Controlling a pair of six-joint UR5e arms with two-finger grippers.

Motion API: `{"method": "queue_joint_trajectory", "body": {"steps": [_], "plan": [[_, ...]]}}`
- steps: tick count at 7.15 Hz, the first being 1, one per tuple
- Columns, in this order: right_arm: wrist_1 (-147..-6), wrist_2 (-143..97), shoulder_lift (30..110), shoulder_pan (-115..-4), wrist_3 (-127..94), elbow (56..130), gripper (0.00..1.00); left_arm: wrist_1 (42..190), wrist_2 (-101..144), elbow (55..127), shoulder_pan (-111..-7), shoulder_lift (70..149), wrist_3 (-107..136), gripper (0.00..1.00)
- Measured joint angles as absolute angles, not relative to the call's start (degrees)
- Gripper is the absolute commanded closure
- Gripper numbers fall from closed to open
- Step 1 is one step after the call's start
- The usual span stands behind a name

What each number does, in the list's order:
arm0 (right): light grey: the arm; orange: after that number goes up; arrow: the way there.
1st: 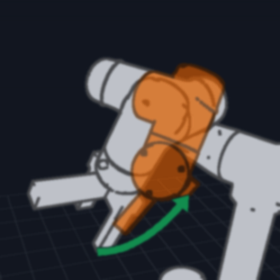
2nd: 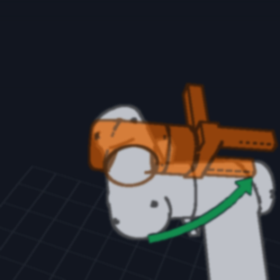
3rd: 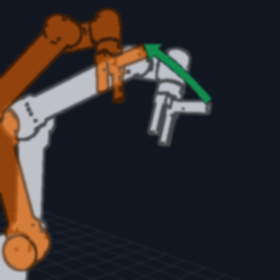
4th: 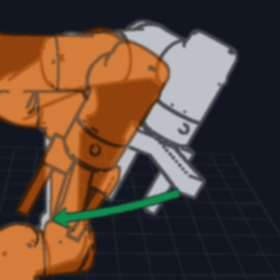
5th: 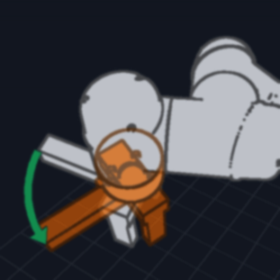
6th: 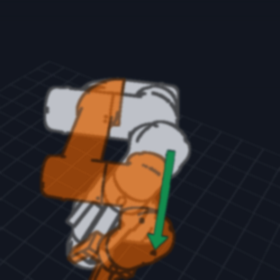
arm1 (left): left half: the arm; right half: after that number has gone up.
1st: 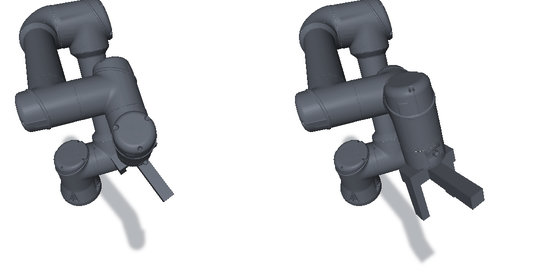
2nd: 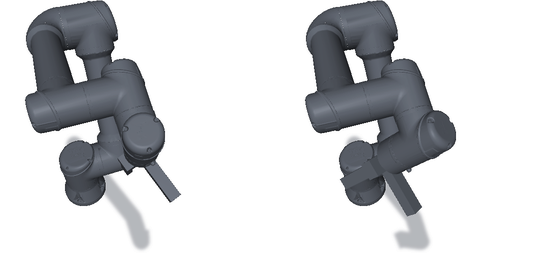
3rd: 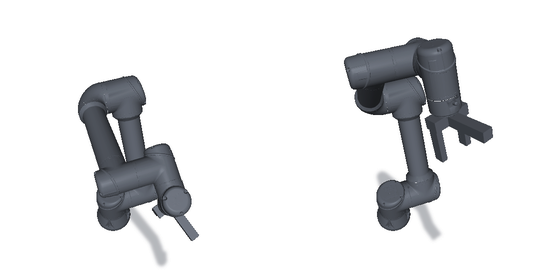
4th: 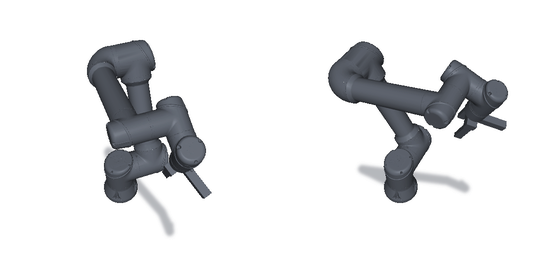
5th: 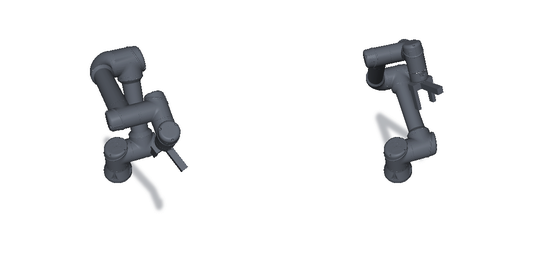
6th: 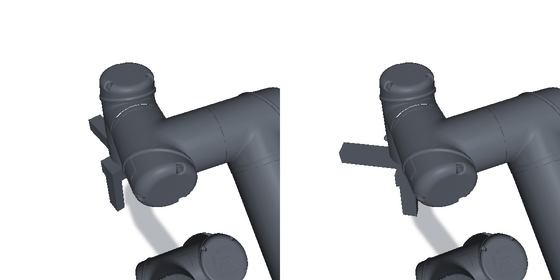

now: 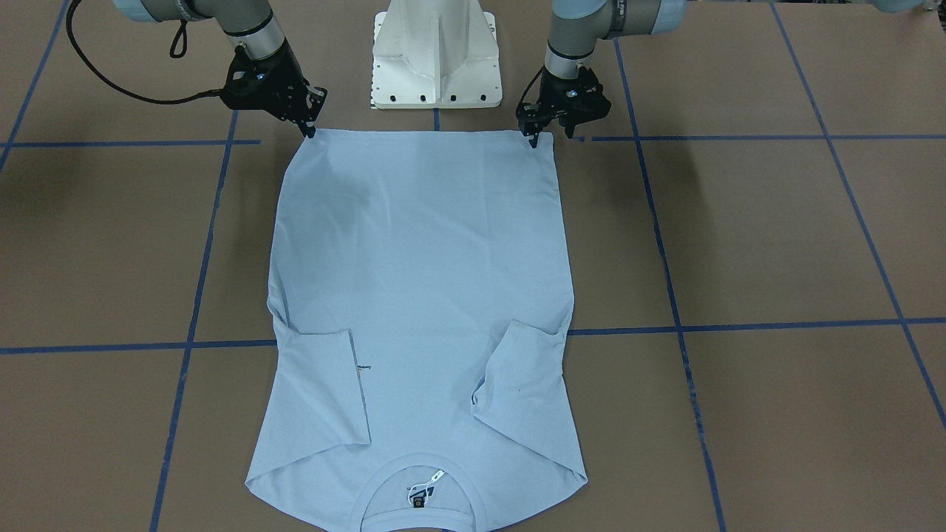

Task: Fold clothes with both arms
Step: 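Move both grippers to the shirt hem corners nearest the robot, then grasp both hem corners with the left and right grippers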

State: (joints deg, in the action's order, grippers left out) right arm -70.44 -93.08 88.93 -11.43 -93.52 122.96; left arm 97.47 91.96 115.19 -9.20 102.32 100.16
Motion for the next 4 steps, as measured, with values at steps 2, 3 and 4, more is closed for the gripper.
{"method": "queue_joint_trajectory", "body": {"steps": [2, 3, 4], "plan": [[-70.42, -93.09, 88.97, -11.56, -93.5, 122.96, 1.0, 97.41, 91.99, 115.14, -9.09, 102.37, 100.25, 0.37], [-70.46, -93.15, 89.03, -11.75, -93.46, 122.93, 1.0, 97.4, 92.01, 115.28, -9.06, 102.45, 100.29, 0.43], [-70.48, -93.25, 89.08, -11.99, -93.44, 122.92, 1.0, 97.39, 92.02, 115.38, -9.06, 102.57, 100.47, 0.48]]}}
